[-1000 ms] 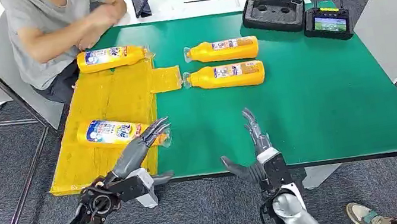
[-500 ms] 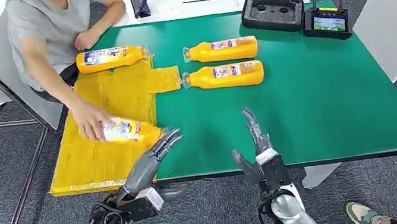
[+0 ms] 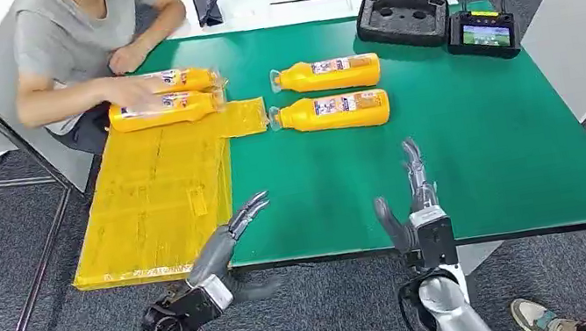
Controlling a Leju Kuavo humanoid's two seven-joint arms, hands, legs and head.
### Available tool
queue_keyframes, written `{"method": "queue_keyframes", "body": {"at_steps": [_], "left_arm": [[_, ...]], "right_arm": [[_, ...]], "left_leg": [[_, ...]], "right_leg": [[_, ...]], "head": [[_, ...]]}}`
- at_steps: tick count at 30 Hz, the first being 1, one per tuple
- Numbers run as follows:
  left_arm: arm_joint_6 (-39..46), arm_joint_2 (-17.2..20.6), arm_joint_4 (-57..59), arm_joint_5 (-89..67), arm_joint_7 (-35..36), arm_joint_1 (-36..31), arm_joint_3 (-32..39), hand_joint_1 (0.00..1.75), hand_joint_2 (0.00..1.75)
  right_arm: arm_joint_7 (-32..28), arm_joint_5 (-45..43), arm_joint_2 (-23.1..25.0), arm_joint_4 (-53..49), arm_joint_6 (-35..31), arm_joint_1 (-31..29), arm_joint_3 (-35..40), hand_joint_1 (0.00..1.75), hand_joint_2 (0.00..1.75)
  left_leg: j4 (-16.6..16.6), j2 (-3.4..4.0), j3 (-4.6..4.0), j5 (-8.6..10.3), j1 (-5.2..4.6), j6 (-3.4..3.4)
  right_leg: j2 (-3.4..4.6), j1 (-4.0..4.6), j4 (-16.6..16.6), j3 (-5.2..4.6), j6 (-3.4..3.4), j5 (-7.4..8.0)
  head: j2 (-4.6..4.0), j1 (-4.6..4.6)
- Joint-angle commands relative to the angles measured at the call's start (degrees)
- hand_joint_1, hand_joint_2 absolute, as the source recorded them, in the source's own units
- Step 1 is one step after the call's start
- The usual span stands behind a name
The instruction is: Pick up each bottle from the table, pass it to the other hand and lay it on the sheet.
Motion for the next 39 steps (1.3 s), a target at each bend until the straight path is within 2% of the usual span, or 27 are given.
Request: {"method": "queue_keyframes", "body": {"at_steps": [1,5,13,19,23,25,26,27,30,32,38,39], "left_arm": [[-1.3,-0.7,2.7,0.5,0.2,-2.0,1.6,0.00,1.75],[-1.7,-1.1,3.2,0.8,0.2,-2.2,1.7,0.00,1.75],[-1.8,-1.1,3.2,0.7,0.2,-2.2,1.7,0.00,1.75],[-2.5,-1.7,4.4,0.9,0.2,-2.9,1.8,0.00,1.75],[-2.7,-1.8,4.9,1.2,0.2,-3.4,1.1,0.00,1.75],[-2.8,-1.7,4.6,1.4,0.2,-3.1,1.0,0.00,1.75],[-2.8,-1.6,4.2,1.5,0.2,-2.7,0.9,0.00,1.75],[-2.7,-1.5,4.0,1.6,0.2,-2.5,0.8,0.00,1.75],[-2.7,-1.1,3.7,1.9,0.2,-2.1,0.3,0.00,1.75],[-2.8,-1.0,3.6,2.0,0.2,-2.1,0.2,0.00,1.75],[-3.7,-0.9,3.7,3.2,0.2,-2.7,0.2,0.00,1.75],[-3.7,-0.9,3.9,3.2,0.2,-2.8,0.1,0.00,1.75]], "right_arm": [[-0.1,1.1,0.4,0.6,-0.8,-1.2,-2.0,0.00,1.75],[-0.1,1.8,-0.2,0.7,-3.2,-1.5,-1.2,0.00,1.75],[-0.1,1.8,-0.2,0.7,-3.3,-1.5,-1.2,0.00,1.75],[-0.1,3.6,-1.6,2.7,-8.0,-2.3,2.0,0.00,1.75],[-0.1,7.6,-2.8,8.7,-15.0,-4.2,7.5,0.00,1.75],[-0.1,13.2,-2.4,15.0,-17.2,-5.9,7.8,0.00,1.75],[-0.1,20.2,-1.1,16.3,-17.2,-5.6,4.1,0.00,1.75],[-0.1,22.1,-0.6,16.8,-17.2,-5.4,3.0,0.00,1.75],[-0.1,38.2,1.2,20.8,-17.2,-6.4,-3.5,0.00,1.75],[-0.1,39.2,1.3,21.2,-17.2,-6.8,-3.9,0.00,1.75],[0.4,45.0,0.0,30.2,-17.0,-13.1,-4.7,0.00,1.75],[2.0,47.0,-0.3,32.3,-17.2,-14.4,-3.9,0.00,1.75]], "left_leg": [[0.0,0.06,0.11,-0.07,0.04,-0.09],[0.1,0.08,0.12,-0.09,0.06,-0.08],[0.1,0.07,0.15,-0.10,0.04,-0.09],[0.1,0.06,0.13,-0.08,0.05,-0.09],[0.0,0.07,0.11,-0.03,0.04,-0.06],[0.0,0.10,0.13,-0.05,0.05,-0.06],[0.0,0.17,0.25,-0.10,0.08,-0.09],[0.0,0.12,0.23,-0.06,0.07,-0.07],[-0.1,0.09,0.22,-0.05,0.05,-0.08],[0.0,0.05,0.18,-0.06,0.04,-0.08],[0.0,0.10,0.10,-0.03,0.01,-0.05],[0.0,0.12,0.08,-0.02,0.01,-0.05]], "right_leg": [[0.03,0.05,0.0,0.10,-0.11,-0.06],[0.04,0.07,0.0,0.11,-0.11,-0.06],[0.03,0.05,0.1,0.14,-0.13,-0.08],[0.02,0.07,0.0,0.13,-0.12,-0.06],[0.04,0.05,0.0,0.11,-0.07,-0.01],[0.07,0.06,0.0,0.13,-0.08,-0.01],[0.12,0.09,0.0,0.23,-0.13,-0.03],[0.09,0.08,-0.1,0.23,-0.10,-0.01],[0.05,0.06,-0.1,0.20,-0.10,-0.03],[0.03,0.05,0.0,0.18,-0.11,-0.04],[0.08,0.02,0.0,0.09,-0.07,0.00],[0.10,0.02,0.0,0.06,-0.06,0.02]], "head": [[0.00,-0.02],[0.00,-0.02],[0.00,-0.02],[0.00,-0.02],[0.00,-0.02],[0.00,-0.02],[0.00,-0.02],[0.00,-0.02],[0.00,-0.02],[0.00,-0.02],[0.00,-0.02],[0.00,-0.02]]}}
